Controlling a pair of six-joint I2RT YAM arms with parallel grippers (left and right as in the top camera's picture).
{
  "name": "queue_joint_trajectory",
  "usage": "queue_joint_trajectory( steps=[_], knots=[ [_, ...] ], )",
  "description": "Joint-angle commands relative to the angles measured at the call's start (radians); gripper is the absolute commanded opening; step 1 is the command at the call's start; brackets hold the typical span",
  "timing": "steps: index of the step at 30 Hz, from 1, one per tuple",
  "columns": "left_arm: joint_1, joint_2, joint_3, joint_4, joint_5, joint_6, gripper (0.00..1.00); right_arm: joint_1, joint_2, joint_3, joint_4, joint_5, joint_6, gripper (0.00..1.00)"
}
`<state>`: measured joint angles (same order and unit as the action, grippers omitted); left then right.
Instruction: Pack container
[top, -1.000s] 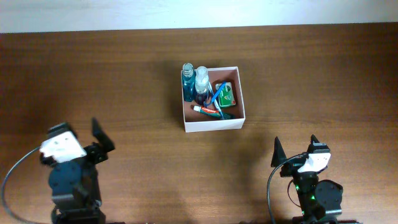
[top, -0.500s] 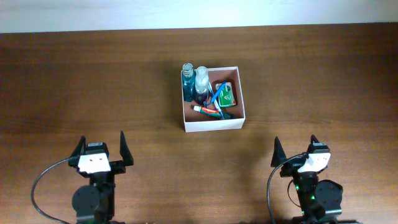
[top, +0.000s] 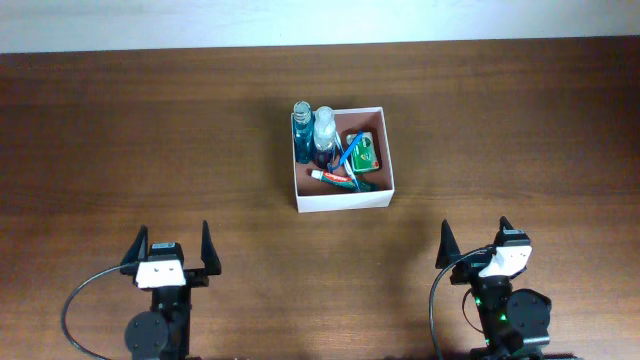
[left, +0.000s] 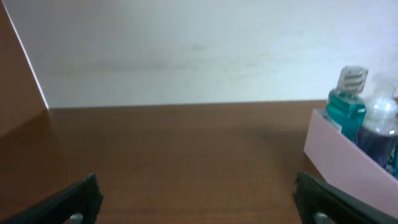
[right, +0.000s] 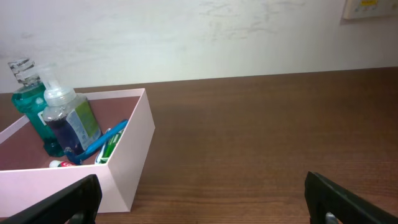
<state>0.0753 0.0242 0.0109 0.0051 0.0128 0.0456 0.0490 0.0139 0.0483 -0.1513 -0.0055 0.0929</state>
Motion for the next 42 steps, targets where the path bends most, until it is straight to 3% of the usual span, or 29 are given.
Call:
queue_joint_trajectory(
  steps=[1, 6, 42],
  knots=[
    [0.006, -0.019, -0.002, -0.006, 0.02, 0.016, 0.99, -0.005, -0.011, -0.01, 0.003, -0.009, -0.011, 0.99],
    [0.006, -0.019, -0.002, -0.087, 0.03, 0.015, 0.99, -0.005, -0.011, -0.01, 0.003, -0.009, -0.011, 0.99],
    [0.006, -0.019, -0.002, -0.084, 0.033, 0.016, 0.99, -0.005, -0.011, -0.01, 0.003, -0.01, -0.011, 0.99]
  ],
)
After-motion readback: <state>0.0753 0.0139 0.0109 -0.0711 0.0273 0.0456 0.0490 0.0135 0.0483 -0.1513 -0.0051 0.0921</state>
